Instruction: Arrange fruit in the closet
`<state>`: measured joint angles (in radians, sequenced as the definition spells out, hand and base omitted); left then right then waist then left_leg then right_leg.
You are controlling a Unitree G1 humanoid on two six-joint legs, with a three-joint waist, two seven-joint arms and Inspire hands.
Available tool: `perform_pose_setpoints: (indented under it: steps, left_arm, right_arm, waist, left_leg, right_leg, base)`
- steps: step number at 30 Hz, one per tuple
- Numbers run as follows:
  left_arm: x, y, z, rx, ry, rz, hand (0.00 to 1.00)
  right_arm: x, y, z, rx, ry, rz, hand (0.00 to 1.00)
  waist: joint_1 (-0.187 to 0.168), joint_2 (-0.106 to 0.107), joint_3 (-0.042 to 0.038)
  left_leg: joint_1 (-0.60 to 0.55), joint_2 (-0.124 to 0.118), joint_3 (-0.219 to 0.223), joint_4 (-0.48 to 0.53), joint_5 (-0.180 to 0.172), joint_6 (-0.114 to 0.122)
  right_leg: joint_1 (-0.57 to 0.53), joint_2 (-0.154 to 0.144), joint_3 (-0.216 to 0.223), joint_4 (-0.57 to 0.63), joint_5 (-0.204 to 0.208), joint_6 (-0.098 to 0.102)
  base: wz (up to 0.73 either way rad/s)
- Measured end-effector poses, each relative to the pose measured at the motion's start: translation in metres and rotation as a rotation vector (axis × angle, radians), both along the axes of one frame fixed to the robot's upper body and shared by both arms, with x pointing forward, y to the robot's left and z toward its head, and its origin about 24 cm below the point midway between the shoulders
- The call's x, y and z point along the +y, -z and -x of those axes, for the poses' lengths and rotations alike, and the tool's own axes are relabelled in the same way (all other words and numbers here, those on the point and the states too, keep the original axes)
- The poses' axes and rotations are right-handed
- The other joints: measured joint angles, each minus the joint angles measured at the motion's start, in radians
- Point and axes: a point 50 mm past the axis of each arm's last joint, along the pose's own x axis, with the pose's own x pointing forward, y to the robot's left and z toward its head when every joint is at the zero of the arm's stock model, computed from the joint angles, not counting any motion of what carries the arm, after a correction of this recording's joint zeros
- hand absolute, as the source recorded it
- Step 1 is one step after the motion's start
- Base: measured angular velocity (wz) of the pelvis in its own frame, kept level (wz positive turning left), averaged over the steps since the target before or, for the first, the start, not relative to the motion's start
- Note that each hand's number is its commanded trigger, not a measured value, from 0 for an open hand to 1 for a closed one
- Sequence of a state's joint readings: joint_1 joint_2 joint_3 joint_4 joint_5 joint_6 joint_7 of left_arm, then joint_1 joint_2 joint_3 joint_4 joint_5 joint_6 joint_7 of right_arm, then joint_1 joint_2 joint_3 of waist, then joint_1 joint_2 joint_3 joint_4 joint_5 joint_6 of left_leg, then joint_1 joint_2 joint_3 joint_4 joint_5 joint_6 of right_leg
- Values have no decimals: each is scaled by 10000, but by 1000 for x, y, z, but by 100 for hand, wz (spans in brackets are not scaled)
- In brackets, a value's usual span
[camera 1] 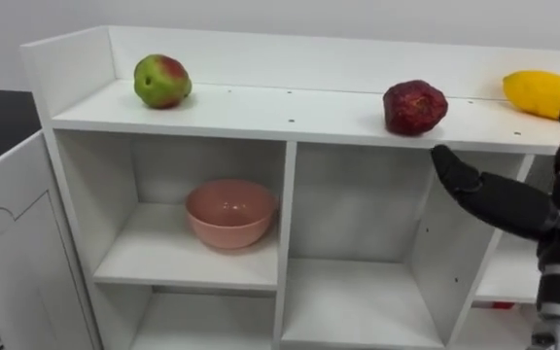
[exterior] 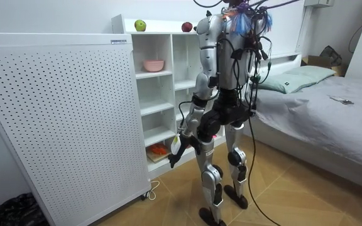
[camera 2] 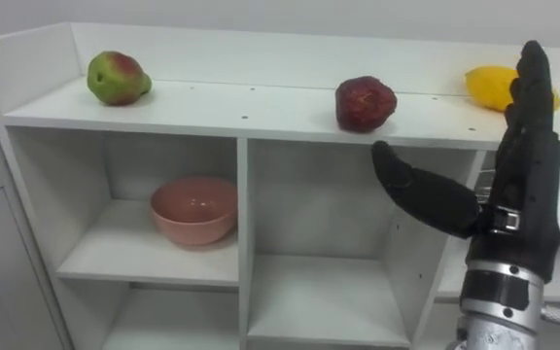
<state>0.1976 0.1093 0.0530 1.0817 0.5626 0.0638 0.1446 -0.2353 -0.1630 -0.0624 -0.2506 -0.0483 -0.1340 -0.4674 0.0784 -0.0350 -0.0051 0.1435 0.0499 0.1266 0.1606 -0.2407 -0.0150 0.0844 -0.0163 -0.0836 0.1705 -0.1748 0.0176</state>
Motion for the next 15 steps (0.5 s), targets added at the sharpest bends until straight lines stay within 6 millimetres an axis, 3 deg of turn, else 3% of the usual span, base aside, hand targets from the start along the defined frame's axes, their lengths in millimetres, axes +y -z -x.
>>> perform_pose_setpoints:
  steps: [5,8,15]
  left_arm:
    - [0,0,0,-2,-21,1,0]
    - [1,0,-2,-23,-2,25,0]
    - [3,-1,-3,-29,5,-41,0]
  right_arm:
    - [0,-1,0,-17,-45,-12,0]
    - [-1,-4,-4,-99,-198,-188,0]
    - [-2,-17,-11,-332,-453,64,0]
  waist:
    - [109,-36,17]
    - [77,-120,83]
    - [112,-224,102]
  left_leg:
    - [-2,1,-57,0,0,0]
    - [-38,-1,-211,4,2,-1]
    - [-86,-6,-295,50,3,-1]
  right_leg:
    - [18,-3,-36,-2,0,0]
    - [33,-16,-172,-6,1,-1]
    - [46,-32,-317,0,5,-8]
  base:
    - [1]
    - [12]
    - [2]
